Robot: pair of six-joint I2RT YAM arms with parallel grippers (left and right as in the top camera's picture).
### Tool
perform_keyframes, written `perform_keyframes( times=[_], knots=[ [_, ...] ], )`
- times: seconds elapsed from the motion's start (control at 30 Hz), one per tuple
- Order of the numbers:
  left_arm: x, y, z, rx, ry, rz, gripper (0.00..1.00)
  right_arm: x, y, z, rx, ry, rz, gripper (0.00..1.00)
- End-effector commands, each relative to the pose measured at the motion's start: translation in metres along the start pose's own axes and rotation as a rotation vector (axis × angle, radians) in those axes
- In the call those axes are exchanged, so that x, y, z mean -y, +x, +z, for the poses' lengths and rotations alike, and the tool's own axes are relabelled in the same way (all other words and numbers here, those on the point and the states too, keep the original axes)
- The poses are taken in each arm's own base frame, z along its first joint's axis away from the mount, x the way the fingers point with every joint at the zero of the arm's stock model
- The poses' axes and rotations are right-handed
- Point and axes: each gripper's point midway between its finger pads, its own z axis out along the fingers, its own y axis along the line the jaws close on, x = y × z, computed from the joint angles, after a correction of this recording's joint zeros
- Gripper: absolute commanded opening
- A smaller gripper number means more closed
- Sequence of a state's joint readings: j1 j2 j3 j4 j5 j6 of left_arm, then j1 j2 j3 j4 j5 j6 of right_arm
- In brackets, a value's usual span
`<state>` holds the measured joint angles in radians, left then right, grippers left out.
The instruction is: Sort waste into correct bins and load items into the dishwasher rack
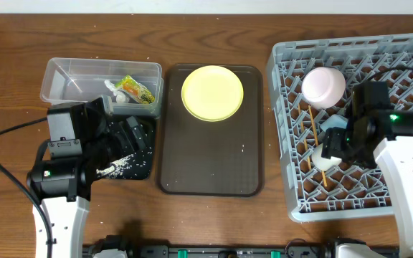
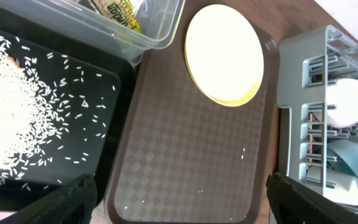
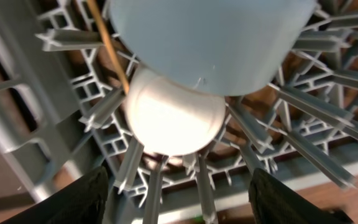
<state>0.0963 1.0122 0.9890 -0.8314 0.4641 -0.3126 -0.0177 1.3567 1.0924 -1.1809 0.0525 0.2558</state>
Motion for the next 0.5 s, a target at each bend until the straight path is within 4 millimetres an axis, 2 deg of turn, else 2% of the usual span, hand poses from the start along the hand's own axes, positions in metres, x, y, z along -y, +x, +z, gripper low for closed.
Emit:
perform_keyframes(
  times=[0.0,0.1,0.4,0.47],
  knots=[
    [-0.0009,-0.0020,-0.0013,0.008,-0.005,0.012,0.90,0.0039,0.0035,0.0121,-0.005,0.003,0.029,0.71],
    [-0.0010,-0.0021,-0.0013,0.008,-0.006,0.011,0.90,0.0094,0.0054,0.0180,-0.004,0.034,0.058,0.70],
    [-0.0009,-0.0020,-0.0013,0.008,-0.005,0.012,0.90,0.0125,-0.0004,0.0194,0.023,0.053,0.063,0.69],
    [-0.0010,-0.0021,-0.0013,0.008,-0.006,0.011,0.90,0.0122,-0.0014,0.0215,0.029,0.052,0.081,0.74]
  ],
)
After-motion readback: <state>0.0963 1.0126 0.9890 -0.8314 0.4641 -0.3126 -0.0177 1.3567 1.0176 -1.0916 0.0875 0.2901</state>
